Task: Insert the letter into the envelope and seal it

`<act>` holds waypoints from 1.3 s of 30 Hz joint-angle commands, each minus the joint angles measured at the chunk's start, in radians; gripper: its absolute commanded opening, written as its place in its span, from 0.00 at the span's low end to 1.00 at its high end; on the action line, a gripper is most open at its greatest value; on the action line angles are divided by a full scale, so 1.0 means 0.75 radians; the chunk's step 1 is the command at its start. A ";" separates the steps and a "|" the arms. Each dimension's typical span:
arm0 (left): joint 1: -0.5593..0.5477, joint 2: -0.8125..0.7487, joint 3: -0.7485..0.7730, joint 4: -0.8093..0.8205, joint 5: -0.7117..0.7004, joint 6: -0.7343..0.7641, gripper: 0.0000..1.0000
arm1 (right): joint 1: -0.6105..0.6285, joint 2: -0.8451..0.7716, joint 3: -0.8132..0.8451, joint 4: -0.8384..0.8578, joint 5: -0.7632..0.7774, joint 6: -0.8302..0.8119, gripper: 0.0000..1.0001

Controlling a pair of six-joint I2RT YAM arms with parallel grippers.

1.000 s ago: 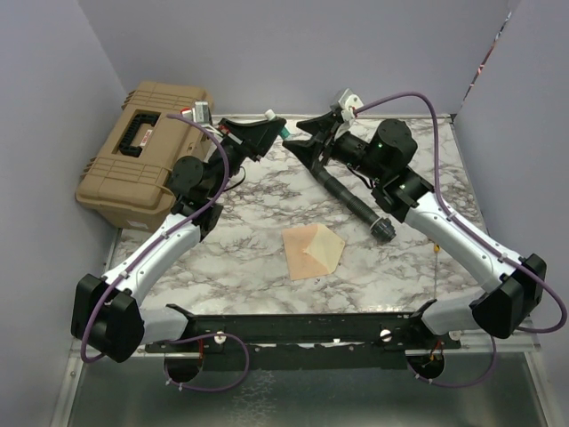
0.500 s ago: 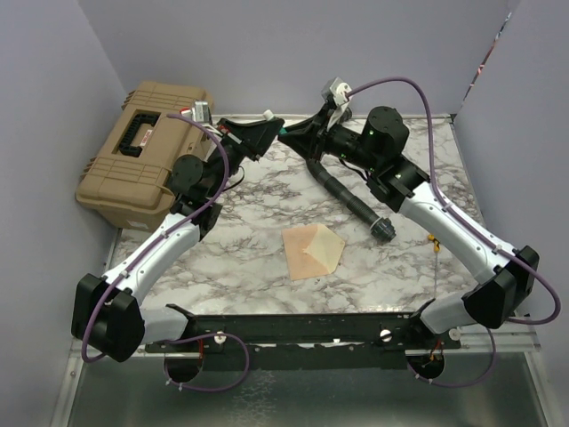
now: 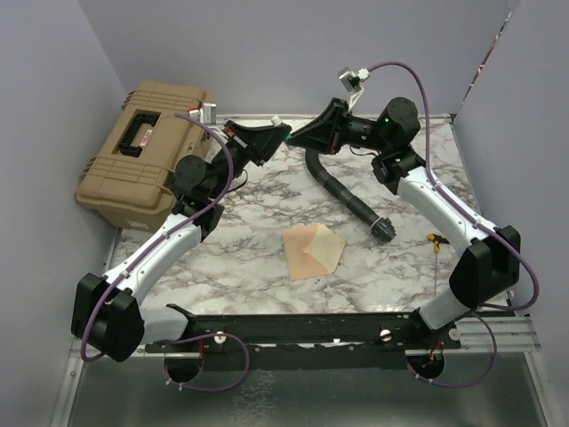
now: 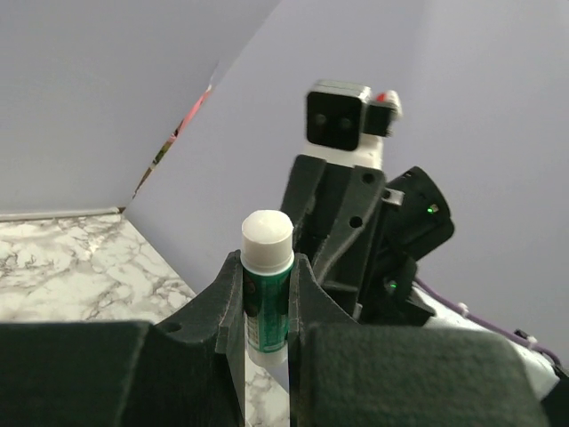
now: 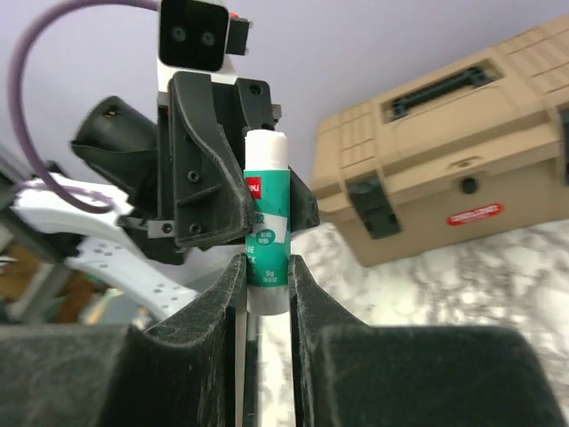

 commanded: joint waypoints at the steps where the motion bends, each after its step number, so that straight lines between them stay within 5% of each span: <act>1: 0.004 -0.019 0.027 0.129 0.082 0.015 0.00 | -0.052 0.122 -0.059 0.630 -0.308 0.732 0.00; 6: 0.004 -0.014 0.025 0.177 0.114 0.021 0.00 | -0.053 0.290 -0.032 1.205 -0.295 1.390 0.01; 8: 0.004 -0.014 0.022 0.177 0.105 0.021 0.00 | -0.052 0.308 -0.025 1.341 -0.267 1.472 0.01; 12: 0.004 -0.019 0.011 0.167 0.073 0.003 0.00 | -0.052 0.167 -0.043 0.761 -0.274 0.877 0.27; 16: 0.003 -0.019 -0.001 0.129 0.025 -0.001 0.00 | -0.037 -0.013 -0.027 0.062 -0.065 0.169 0.59; 20: 0.004 -0.022 -0.002 0.086 -0.017 0.006 0.00 | -0.010 -0.092 -0.018 -0.199 0.139 -0.159 0.68; 32: 0.005 -0.022 0.007 0.061 -0.032 -0.001 0.00 | 0.186 -0.076 0.147 -0.614 0.542 -0.616 0.61; 39: 0.003 -0.028 0.004 0.060 -0.018 0.006 0.00 | 0.187 -0.078 0.166 -0.591 0.463 -0.529 0.18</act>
